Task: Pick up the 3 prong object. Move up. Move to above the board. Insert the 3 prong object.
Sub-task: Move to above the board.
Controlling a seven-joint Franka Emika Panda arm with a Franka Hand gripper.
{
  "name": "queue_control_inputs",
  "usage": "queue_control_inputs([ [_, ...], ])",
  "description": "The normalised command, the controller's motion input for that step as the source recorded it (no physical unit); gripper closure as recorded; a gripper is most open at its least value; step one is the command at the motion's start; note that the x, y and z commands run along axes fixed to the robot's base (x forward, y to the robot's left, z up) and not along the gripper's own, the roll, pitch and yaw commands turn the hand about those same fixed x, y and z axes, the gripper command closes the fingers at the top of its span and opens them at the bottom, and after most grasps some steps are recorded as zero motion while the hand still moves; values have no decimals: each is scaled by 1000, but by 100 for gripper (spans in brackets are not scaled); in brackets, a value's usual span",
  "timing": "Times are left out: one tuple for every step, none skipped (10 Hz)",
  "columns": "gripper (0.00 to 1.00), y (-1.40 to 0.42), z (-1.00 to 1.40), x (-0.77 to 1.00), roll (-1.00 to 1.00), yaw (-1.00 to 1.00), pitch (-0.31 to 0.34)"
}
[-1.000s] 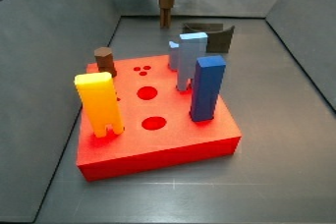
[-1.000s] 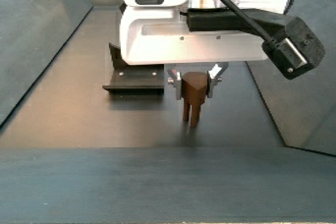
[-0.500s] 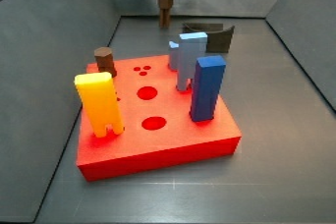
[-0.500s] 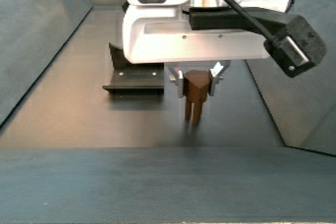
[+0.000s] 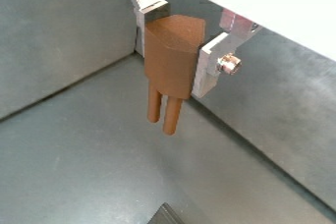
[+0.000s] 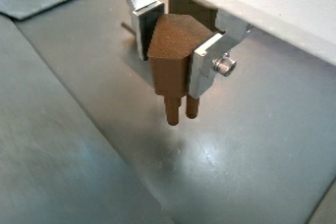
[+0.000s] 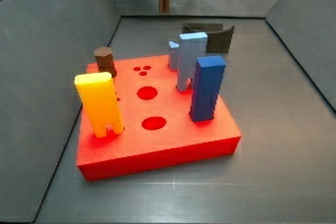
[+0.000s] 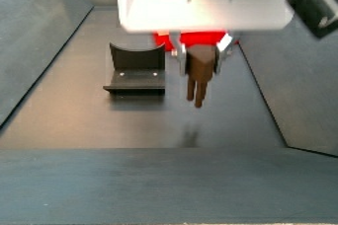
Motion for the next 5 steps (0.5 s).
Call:
queue_control_inputs([
  [100, -114, 1000, -69, -116, -185, -253],
  [100, -99, 1000, -86, -91, -144, -194],
  [100, -91, 1000, -84, -78, -119, -150],
  [100, -74, 1000, -72, -50, -82, -57],
  [100, -60, 1000, -66, -27, -63, -2],
])
